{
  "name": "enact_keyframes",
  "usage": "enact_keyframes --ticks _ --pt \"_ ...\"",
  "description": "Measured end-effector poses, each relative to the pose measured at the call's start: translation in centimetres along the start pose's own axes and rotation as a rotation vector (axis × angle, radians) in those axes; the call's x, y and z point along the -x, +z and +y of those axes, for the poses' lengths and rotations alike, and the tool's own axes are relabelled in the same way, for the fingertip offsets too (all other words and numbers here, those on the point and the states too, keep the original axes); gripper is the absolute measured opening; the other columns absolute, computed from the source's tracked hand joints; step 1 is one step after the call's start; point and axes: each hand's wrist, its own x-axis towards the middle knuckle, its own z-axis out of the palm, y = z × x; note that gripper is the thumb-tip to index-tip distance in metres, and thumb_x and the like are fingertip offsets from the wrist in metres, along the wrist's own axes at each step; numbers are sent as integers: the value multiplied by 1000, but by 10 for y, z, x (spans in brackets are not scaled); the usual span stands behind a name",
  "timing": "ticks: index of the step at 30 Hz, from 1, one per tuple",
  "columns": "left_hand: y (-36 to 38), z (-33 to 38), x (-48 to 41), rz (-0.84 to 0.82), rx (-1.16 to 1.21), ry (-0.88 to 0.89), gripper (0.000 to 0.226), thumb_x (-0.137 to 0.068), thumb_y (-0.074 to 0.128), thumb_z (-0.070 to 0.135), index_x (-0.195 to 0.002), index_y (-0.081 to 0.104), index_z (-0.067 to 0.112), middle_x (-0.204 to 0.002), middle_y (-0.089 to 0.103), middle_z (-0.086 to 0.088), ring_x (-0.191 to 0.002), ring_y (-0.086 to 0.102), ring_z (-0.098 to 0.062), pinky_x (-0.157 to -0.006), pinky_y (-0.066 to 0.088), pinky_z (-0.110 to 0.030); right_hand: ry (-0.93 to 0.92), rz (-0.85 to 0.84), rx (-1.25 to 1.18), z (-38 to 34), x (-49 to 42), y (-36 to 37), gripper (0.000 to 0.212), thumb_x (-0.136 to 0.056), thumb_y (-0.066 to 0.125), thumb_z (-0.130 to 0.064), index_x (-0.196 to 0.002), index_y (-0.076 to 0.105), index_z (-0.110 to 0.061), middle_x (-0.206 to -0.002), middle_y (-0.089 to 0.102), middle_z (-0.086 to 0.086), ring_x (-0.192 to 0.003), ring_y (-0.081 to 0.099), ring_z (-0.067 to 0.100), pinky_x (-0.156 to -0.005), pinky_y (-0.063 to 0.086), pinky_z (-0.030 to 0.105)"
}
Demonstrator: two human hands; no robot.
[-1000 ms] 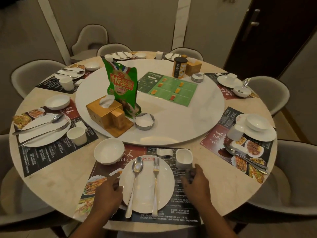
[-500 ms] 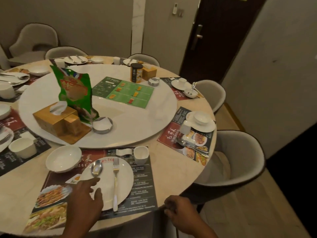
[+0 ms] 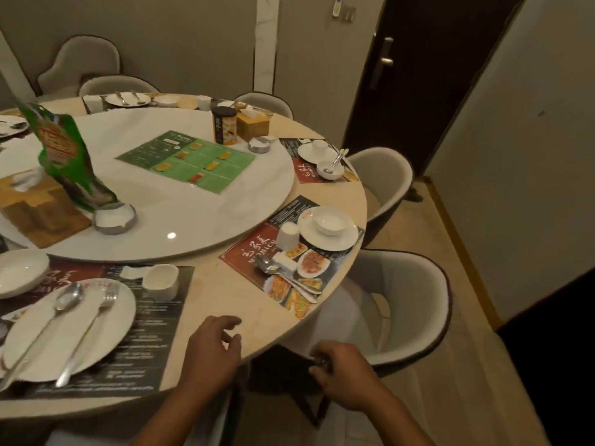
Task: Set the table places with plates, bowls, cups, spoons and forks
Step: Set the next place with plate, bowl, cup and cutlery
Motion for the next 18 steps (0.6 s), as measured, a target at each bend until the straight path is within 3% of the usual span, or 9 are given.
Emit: enact_keyframes --ticks 5,12,15,18 --pt "50 59 -10 -11 -9 -96 29 -85 69 18 -112 67 27 -107 62 8 -82 60 -4 -76 50 -25 -62 106 39 47 -6 -76 26 -88 65 -40 -114 63 -34 -96 64 -16 -86 62 1 -70 48 13" --pt "79 83 -58 81 -44 -206 31 -85 68 21 -116 65 27 -108 63 6 -82 60 -8 -68 49 -24 -161 103 58 46 -64 -126 22 -87 66 -38 -109 66 -34 -95 66 -16 -87 62 1 -78 56 23" --pt "91 84 -83 125 -22 -242 30 -84 69 21 -113 66 28 -108 65 7 -78 59 -5 -60 41 -17 -264 61 122 28 -105 -139 27 -87 66 -37 -114 64 -33 -106 65 -14 -95 60 4 -85 53 25" --pt "104 81 -113 164 15 -268 29 -83 67 19 -111 66 28 -108 67 7 -81 61 -3 -64 45 -20 -390 65 233 6 -154 -147 45 -88 65 -34 -131 53 -31 -130 56 -7 -116 52 13 -98 47 32"
